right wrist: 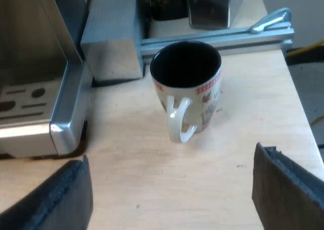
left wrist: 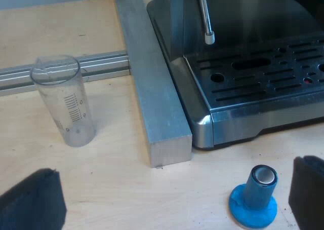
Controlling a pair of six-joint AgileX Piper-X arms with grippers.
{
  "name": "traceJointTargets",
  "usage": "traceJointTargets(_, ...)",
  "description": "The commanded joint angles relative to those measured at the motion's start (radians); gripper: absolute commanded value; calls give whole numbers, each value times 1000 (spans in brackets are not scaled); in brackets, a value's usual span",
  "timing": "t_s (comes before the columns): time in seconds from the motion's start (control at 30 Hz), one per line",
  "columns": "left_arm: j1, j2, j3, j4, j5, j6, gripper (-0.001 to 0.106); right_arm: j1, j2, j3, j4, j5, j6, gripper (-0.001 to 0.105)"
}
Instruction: Place mug into machine
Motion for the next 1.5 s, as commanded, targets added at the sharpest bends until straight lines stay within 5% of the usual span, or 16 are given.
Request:
traceJointTargets(0.03,-7,-97,-11,-29,19,-2,92,1,-37,-23,-7,-5,-9,67)
traceJointTargets(0.5,-220,-51,-68,-44,118,-28,92,148,112,-200,127,-38,-19,67)
traceJointTargets(0.7,-409,80,-69,-151,249,-24,92,239,235,-246,156,-38,-19,67)
traceJointTargets(1.0,-591,252,-67,-209,279,34,92,251,363,-244,155,1,-18,67)
traceJointTargets(1.37,-652,396,37,-430,279,39,92,251,403,-95,-1,67,25,68)
traceJointTargets(1.5,-652,450,53,-451,279,37,92,251,404,10,-167,67,27,76)
